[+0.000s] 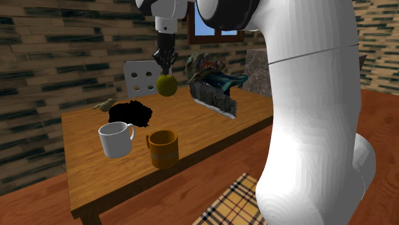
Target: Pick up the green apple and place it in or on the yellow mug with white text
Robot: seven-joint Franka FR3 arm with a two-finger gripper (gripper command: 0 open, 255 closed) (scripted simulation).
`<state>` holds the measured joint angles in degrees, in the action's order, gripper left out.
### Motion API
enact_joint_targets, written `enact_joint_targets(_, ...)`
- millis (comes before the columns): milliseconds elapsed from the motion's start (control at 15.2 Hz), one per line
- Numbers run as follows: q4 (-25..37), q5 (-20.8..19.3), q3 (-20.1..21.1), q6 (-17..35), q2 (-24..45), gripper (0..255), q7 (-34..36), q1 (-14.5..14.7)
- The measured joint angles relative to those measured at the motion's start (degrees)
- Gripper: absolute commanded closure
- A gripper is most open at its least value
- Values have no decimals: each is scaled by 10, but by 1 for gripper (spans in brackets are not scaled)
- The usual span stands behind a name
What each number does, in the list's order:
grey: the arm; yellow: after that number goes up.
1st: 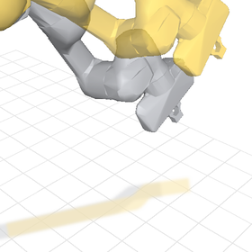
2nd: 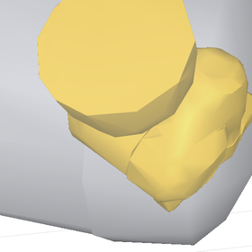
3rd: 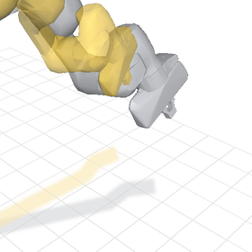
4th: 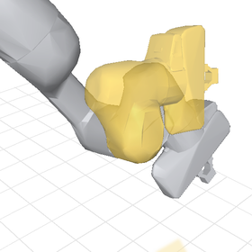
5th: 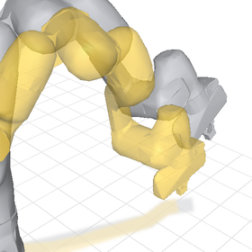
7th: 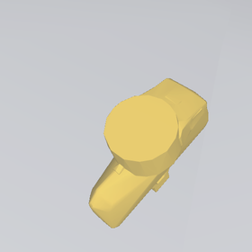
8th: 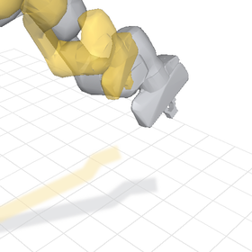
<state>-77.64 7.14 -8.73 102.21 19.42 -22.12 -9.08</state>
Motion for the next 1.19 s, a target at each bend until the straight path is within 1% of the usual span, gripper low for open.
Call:
enact_joint_targets(264,40,0,0,-33,7,255,2,-2)
enact_joint_targets(330,34,-1,1,-34,-1,255,6,1)
enact_joint_targets(594,-62,-16,5,-17,-82,255,27,21)
enact_joint_targets(858,-162,-33,19,-4,-173,255,65,46)
enact_joint_targets(1188,-252,-46,40,-8,-269,255,106,64)
